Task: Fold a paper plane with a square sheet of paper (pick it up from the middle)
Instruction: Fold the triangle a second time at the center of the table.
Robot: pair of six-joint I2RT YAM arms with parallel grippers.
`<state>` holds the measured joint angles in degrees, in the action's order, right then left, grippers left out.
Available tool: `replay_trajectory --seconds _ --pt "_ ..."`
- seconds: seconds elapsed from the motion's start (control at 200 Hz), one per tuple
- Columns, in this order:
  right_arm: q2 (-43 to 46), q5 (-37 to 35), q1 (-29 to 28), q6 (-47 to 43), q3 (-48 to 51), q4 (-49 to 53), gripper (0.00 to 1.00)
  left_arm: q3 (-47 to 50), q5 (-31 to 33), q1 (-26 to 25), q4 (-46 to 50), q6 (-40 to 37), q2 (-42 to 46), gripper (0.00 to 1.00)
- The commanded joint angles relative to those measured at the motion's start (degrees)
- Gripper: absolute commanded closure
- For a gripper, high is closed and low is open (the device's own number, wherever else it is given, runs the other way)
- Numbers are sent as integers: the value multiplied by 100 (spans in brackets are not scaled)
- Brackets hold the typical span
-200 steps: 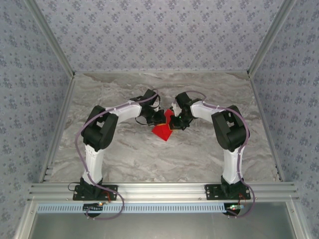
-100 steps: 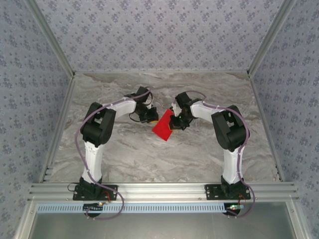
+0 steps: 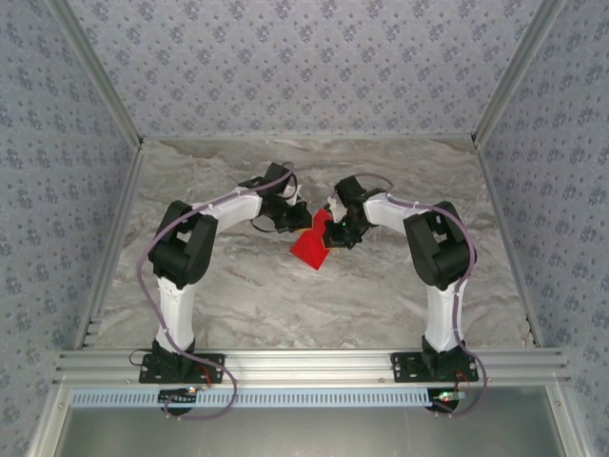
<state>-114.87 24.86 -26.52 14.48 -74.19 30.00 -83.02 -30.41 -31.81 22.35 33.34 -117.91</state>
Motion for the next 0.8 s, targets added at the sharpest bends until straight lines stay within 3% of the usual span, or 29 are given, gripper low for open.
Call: replay_trajectory --seconds 0.0,0.145,0.5,0.794 --pt "-466 -641 23 -78 274 292 97 -69 -14 -137 49 117 -135 92" --pt "-412 -586 32 -93 285 195 98 74 571 -162 13 111 -267 98" --pt "-134 -326 60 -212 -59 81 98 536 837 -222 -64 76 -354 100" --pt "891 -343 -379 640 418 -337 98 731 1089 -229 40 268 -382 100"
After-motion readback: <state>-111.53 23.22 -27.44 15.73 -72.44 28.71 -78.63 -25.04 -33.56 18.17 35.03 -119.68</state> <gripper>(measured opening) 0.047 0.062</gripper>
